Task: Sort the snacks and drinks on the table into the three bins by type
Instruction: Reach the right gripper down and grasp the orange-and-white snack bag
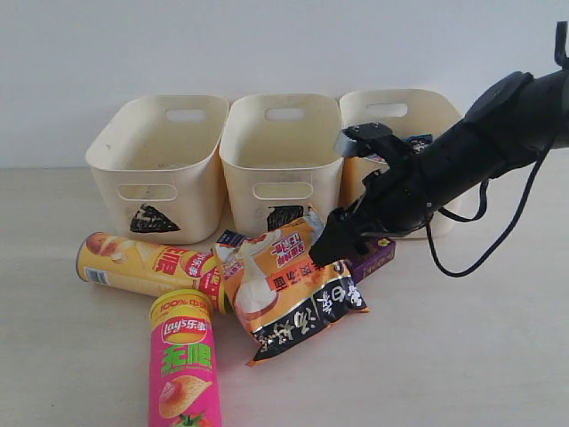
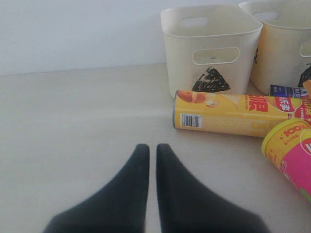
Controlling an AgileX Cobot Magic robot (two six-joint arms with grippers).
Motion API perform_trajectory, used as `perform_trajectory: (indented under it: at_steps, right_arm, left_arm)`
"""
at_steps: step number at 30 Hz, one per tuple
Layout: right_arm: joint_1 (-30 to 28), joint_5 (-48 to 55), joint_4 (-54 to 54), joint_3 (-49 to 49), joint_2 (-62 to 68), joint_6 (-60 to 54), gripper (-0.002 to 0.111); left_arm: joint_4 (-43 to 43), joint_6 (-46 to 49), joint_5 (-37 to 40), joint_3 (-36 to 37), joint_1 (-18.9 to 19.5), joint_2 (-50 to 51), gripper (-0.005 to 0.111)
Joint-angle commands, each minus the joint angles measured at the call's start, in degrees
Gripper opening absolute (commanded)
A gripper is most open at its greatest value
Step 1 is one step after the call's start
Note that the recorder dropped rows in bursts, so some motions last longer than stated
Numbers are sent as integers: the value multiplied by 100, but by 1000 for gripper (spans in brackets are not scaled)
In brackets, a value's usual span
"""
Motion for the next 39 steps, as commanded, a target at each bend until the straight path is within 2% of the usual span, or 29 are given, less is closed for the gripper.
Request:
perform_trajectory:
  at_steps: [1, 9, 16, 18, 20, 22, 24, 26, 27, 32, 39]
  right_arm:
    - [77, -285, 79, 19, 70, -228, 88]
    - [187, -367, 516, 19, 416, -682, 88]
    - [504, -713, 503, 19, 529, -841, 87]
    - [571, -768, 475, 19, 563, -863, 84]
    - [581, -782, 463, 19, 606, -863, 77]
    - [581, -852, 435, 19, 676, -767, 62]
    - [571, -904, 435, 19, 688, -740, 38]
    - [571, -974, 428, 19, 675, -689, 6]
    - [571, -989, 442, 19, 675, -632, 1]
    - [571, -798, 380, -26, 559, -493, 0]
    - [571, -651, -647, -26, -93, 606, 0]
  left_arm:
    - [-17, -32, -74, -22, 8, -22, 4]
    - [-17, -32, -74, -22, 8, -22, 4]
    - [-17, -32, -74, -22, 8, -22, 4]
    - [-17, -32, -74, -22, 8, -22, 4]
    - [-17, -32, -74, -22, 8, -22, 4]
    - [-17, -32, -74, -22, 8, -22, 4]
    - [-17, -32, -74, -22, 8, -22, 4]
    - [-17, -32, -74, -22, 8, -22, 4]
    - [-17, -32, -74, -22, 8, -22, 4]
    - [-17, -32, -74, -22, 8, -22, 4]
    - [-17, -32, -74, -22, 8, -22, 4]
